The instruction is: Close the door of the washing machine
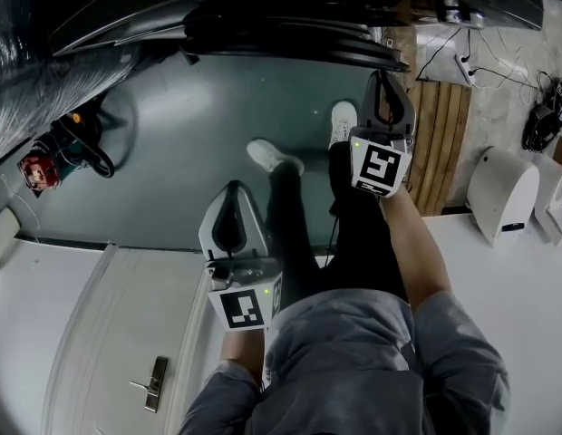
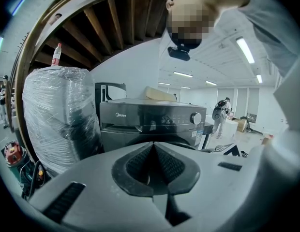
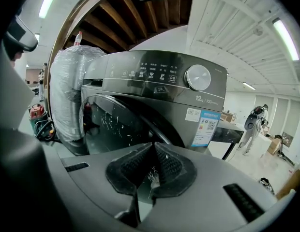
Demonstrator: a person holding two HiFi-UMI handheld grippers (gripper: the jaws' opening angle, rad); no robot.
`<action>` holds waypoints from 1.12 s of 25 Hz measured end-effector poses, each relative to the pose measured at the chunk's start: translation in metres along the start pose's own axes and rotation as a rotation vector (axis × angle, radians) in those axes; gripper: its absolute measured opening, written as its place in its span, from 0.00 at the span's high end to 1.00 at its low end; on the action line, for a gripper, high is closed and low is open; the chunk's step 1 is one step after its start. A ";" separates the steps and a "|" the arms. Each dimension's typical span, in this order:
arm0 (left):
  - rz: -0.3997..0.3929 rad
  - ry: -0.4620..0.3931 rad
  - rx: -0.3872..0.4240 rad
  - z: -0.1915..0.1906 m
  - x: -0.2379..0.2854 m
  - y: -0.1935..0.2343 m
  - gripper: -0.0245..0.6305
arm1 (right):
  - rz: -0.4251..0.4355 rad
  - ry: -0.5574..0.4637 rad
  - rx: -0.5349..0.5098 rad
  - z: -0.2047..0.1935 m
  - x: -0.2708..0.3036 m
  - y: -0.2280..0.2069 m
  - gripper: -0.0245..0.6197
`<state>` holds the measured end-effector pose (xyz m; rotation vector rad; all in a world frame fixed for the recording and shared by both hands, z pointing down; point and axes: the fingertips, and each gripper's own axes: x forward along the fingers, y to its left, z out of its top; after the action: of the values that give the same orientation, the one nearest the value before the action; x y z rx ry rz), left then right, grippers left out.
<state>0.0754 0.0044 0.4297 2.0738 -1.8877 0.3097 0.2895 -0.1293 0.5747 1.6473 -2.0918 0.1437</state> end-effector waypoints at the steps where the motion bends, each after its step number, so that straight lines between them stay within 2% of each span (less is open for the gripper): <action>1: 0.001 0.002 -0.004 -0.001 0.002 -0.003 0.96 | 0.001 -0.005 0.001 0.001 0.003 -0.002 0.95; 16: 0.024 0.010 -0.010 -0.008 0.018 -0.018 0.96 | 0.015 -0.054 0.030 0.014 0.043 -0.019 0.95; 28: 0.004 0.034 -0.008 -0.013 0.024 -0.024 0.96 | 0.038 -0.090 0.022 0.016 0.044 -0.016 0.95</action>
<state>0.1027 -0.0110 0.4482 2.0473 -1.8707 0.3354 0.2921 -0.1783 0.5759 1.6556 -2.1969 0.1064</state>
